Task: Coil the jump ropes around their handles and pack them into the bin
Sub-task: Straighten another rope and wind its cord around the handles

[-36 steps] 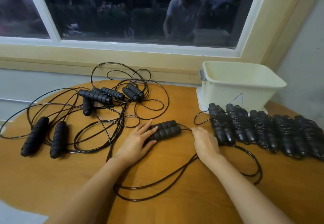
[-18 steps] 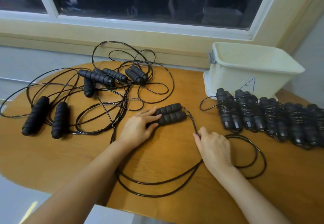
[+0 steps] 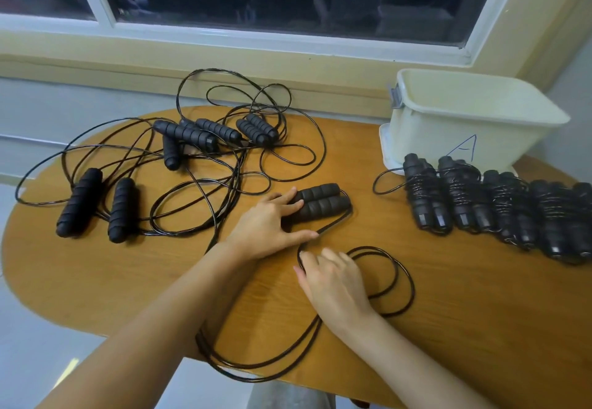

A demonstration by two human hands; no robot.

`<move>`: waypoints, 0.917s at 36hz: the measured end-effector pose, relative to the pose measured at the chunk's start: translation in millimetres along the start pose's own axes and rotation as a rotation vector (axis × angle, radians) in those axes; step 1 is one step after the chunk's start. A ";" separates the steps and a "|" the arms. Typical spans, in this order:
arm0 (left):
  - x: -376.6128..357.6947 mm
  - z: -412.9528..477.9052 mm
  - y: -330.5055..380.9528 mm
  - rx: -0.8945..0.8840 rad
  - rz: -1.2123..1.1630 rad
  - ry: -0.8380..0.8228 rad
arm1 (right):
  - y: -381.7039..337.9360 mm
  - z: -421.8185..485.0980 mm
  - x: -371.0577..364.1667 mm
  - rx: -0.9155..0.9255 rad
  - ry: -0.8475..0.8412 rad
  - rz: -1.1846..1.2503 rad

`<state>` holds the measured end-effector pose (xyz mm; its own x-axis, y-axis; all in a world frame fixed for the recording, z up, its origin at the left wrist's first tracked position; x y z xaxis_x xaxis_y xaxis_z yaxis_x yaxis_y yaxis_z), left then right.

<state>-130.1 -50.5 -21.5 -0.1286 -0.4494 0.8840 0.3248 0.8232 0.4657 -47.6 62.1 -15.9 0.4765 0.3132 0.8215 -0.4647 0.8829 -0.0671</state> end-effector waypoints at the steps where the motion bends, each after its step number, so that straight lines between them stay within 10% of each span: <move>1: 0.0 0.0 0.3 0.000 0.003 -0.015 | -1.7 -0.8 0.2 0.012 -0.006 0.010; 33: -2.1 8.0 -16.5 -0.065 0.123 0.081 | 103.6 7.6 3.0 -0.078 -0.240 0.279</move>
<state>-142.7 -60.4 -30.7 -0.0089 -0.3752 0.9269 0.3939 0.8507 0.3481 -100.0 151.9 -16.1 0.1468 0.4626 0.8743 -0.4897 0.8020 -0.3422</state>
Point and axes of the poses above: each hand's wrist, its own z-axis towards the middle knuckle, its own x-axis out of the back of the hand, y = z × x, the point moved 8 cm from there along z, towards the middle knuckle, and after that the axes turned 9 degrees about -x, right-handed, at the moved point
